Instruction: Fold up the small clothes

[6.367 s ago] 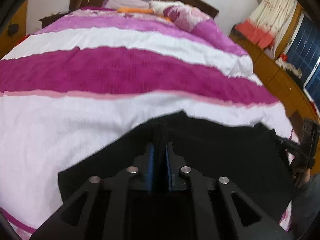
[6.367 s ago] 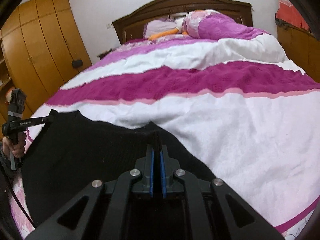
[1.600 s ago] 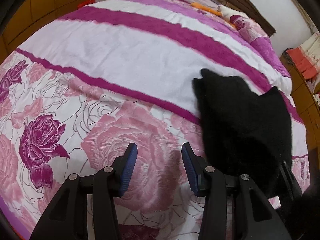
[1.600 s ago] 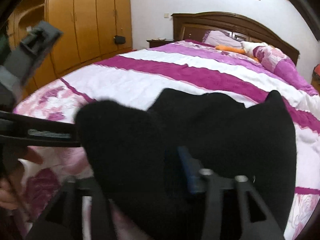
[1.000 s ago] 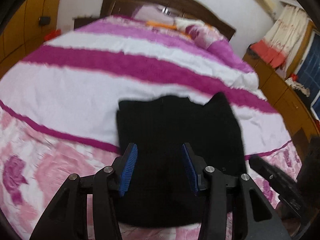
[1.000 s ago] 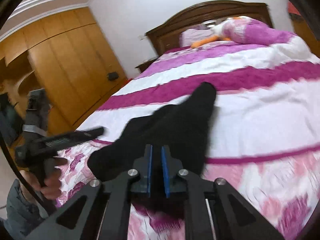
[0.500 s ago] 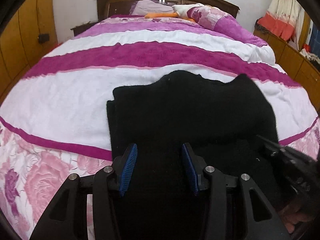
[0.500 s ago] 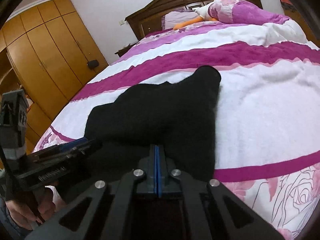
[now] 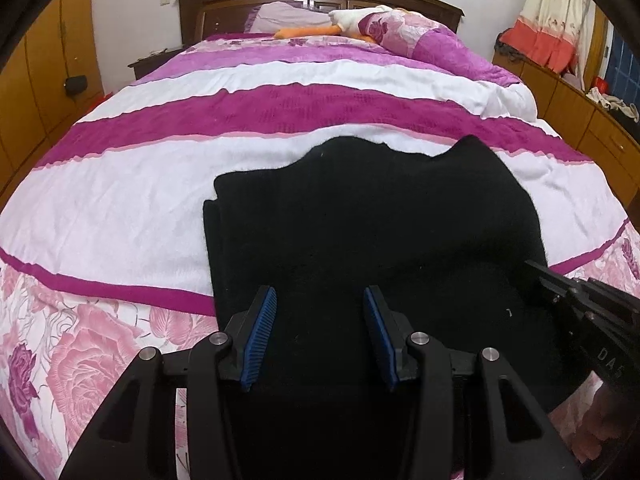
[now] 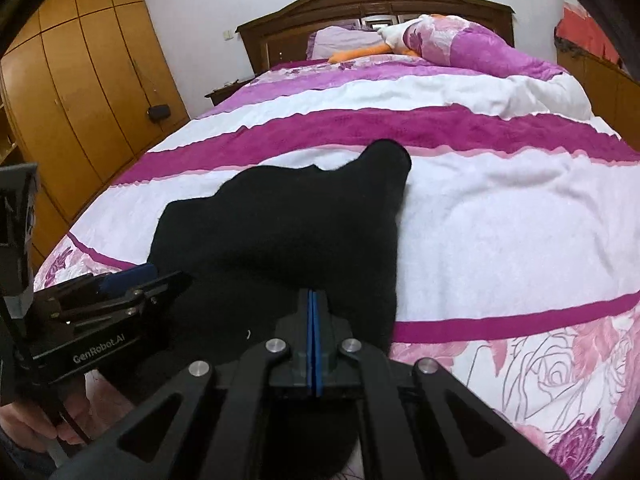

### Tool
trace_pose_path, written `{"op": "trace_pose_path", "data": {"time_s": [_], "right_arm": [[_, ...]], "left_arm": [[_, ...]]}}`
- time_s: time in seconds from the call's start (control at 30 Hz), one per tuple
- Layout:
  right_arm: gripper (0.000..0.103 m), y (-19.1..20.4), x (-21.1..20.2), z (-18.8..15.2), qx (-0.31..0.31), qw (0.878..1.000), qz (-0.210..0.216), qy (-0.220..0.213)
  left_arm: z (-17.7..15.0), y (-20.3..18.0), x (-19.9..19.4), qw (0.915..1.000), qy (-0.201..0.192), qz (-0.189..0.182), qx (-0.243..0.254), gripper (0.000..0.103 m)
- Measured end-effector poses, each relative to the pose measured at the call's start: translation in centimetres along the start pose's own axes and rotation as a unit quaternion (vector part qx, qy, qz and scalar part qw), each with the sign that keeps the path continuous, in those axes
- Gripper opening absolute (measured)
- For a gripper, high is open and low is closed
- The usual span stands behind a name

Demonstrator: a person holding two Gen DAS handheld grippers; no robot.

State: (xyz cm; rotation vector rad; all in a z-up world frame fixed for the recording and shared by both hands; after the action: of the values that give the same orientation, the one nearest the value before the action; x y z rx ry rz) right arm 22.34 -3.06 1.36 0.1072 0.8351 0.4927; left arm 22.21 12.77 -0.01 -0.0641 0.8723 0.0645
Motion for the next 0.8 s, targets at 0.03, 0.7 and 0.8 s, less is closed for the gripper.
{"op": "trace_pose_path", "data": {"time_s": [0.03,0.7,0.8], "right_arm": [[0.0,0.0,-0.1,0.0,-0.001,1.0,0.0,-0.002],[0.079,-2.7,-4.4,-1.1,0.054,0.991,0.115,0.04],[0.08,-4.8,-3.0,-2.1,0.092,0.984,0.129,0.076]], "left_arm": [[-0.1,0.0,-0.1,1.0,-0.001,0.0,0.003,0.028],[-3.6,5.6,-1.3,0.989,0.08,-0.081,-0.093,0.06],[-3.3,6.1,-0.2,0.9843,0.09,-0.104,-0.111,0.069]]}}
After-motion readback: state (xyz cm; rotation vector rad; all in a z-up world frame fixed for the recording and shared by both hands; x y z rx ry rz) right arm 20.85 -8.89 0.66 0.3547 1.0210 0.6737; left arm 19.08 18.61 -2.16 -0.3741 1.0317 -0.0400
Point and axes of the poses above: each gripper's, at about its wrist camera, not at the fingertips, and x roughly the way its jaws point, y to its left, z to its top, the point moved 1 cm from there along x, roughly the way its jaws point, and after that the axes turned 4 degrees about x, right-handed, at the moved point
